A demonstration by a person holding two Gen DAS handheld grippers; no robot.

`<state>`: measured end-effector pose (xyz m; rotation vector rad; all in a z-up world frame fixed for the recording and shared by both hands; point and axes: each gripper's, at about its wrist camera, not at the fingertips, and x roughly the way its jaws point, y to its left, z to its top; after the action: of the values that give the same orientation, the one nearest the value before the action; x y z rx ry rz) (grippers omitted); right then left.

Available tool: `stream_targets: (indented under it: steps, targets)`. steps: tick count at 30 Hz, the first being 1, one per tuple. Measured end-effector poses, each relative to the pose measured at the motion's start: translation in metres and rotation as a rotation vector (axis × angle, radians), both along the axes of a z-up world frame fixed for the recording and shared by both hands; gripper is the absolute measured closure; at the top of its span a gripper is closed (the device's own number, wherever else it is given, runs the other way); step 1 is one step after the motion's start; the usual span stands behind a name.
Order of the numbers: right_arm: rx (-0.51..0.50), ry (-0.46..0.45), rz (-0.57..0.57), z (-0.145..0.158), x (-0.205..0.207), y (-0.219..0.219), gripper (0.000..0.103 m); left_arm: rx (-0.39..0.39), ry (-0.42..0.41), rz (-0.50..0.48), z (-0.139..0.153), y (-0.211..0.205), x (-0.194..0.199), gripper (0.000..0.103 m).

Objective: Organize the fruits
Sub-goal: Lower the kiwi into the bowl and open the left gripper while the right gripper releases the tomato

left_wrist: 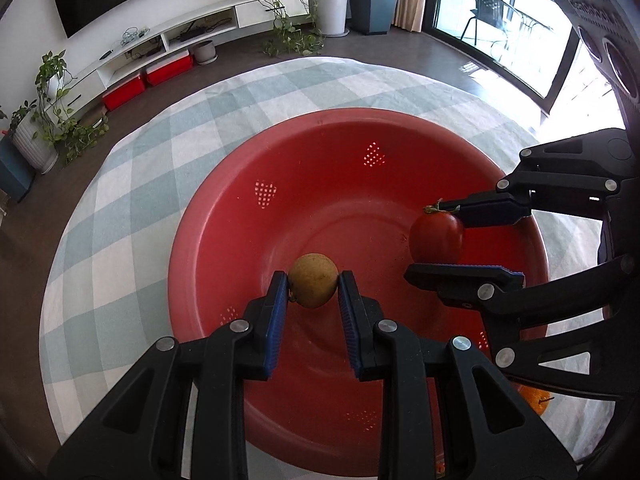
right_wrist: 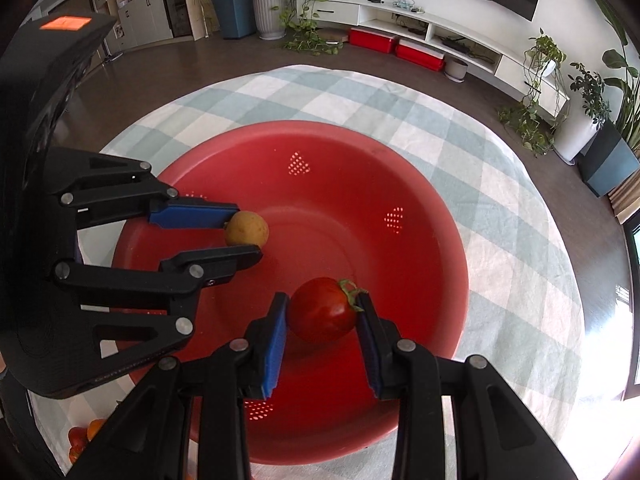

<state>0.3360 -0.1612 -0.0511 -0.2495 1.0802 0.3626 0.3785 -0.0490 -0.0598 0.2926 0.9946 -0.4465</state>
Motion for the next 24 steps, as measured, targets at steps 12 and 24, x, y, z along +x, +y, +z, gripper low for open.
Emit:
stream_targets:
  steps: [12, 24]
  targets:
    - [0.016, -0.003, 0.002, -0.006, 0.004, -0.001, 0.066, -0.01, -0.019, 0.009, 0.001, 0.003, -0.001, 0.077]
    - [0.0, -0.101, -0.037, 0.028, -0.013, -0.009, 0.04, -0.07, -0.114, 0.066, 0.039, 0.019, -0.019, 0.037]
